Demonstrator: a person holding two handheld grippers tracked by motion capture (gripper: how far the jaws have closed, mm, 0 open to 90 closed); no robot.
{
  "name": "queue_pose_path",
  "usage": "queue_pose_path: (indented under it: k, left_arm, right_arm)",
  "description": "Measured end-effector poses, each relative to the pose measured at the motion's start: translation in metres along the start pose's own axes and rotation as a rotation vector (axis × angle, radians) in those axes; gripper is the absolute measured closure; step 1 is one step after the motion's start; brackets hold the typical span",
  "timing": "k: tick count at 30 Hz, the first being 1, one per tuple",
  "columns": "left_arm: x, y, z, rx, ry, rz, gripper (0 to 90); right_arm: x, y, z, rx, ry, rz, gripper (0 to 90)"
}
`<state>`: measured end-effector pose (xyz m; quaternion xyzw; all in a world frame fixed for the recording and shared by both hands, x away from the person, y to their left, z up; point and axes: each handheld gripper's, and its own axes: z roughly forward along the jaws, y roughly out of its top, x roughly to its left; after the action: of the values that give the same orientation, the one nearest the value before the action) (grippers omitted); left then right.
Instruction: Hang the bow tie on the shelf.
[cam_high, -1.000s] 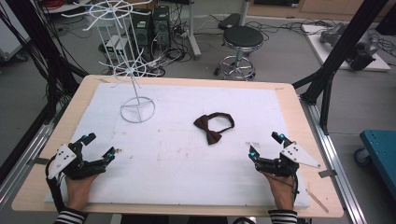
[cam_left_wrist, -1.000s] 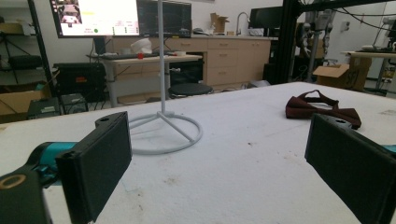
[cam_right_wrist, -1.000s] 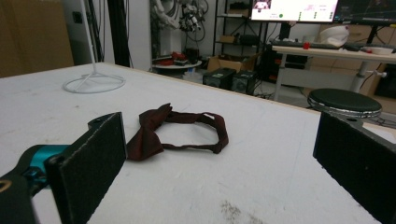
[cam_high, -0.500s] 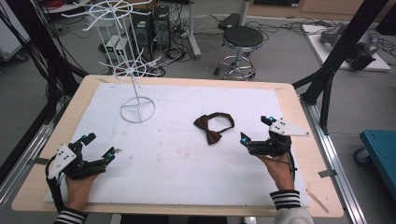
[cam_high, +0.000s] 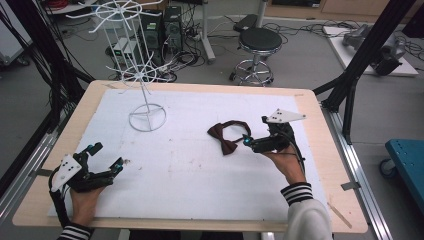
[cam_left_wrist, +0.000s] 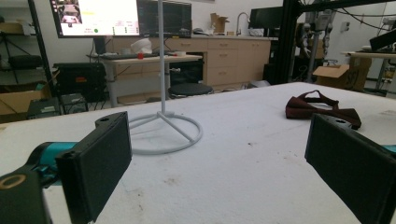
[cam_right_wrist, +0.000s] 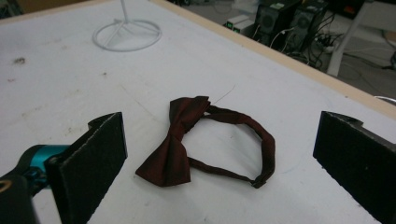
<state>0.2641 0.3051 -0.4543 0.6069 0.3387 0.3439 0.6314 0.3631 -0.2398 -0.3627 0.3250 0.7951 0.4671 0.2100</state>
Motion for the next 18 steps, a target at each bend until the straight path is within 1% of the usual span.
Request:
queue_pose_path:
  k: [1, 3, 5, 7, 8, 9, 10, 12, 15, 18]
  left_arm:
    - [0.0, 0.0, 0.0, 0.001, 0.0, 0.0, 7.7]
    - [0.0, 0.0, 0.0, 0.0, 0.0, -0.001, 7.7]
    - [0.0, 0.0, 0.0, 0.0, 0.0, -0.001, 7.7]
    - [0.0, 0.0, 0.0, 0.0, 0.0, -0.001, 7.7]
    - [0.0, 0.0, 0.0, 0.0, 0.0, -0.001, 7.7]
    - [0.0, 0.0, 0.0, 0.0, 0.0, -0.001, 7.7]
    - [0.0, 0.0, 0.0, 0.0, 0.0, -0.001, 7.7]
    - [0.0, 0.0, 0.0, 0.0, 0.0, -0.001, 7.7]
    - [0.0, 0.0, 0.0, 0.0, 0.0, -0.001, 7.7]
    - [0.0, 0.0, 0.0, 0.0, 0.0, 0.0, 7.7]
  right_arm:
    - [0.0, 0.001, 0.003, 0.013, 0.008, -0.005, 2.1]
    - [-0.002, 0.002, 0.009, 0.045, 0.007, -0.006, 2.1]
    - [-0.003, 0.002, 0.011, 0.048, 0.005, -0.008, 2.1]
    - [-0.004, 0.002, 0.015, 0.06, 0.012, 0.008, 2.1]
    - [-0.005, 0.001, 0.018, 0.07, 0.014, 0.003, 2.1]
    - [-0.005, 0.001, 0.021, 0.093, 0.012, 0.0, 2.1]
    - [-0.005, 0.001, 0.021, 0.093, 0.012, 0.0, 2.1]
    - [-0.004, -0.001, 0.027, 0.131, 0.025, -0.006, 2.2]
    - [-0.003, -0.001, 0.034, 0.165, 0.04, -0.013, 2.2]
    - [0.0, 0.0, 0.042, 0.193, 0.049, -0.03, 2.2]
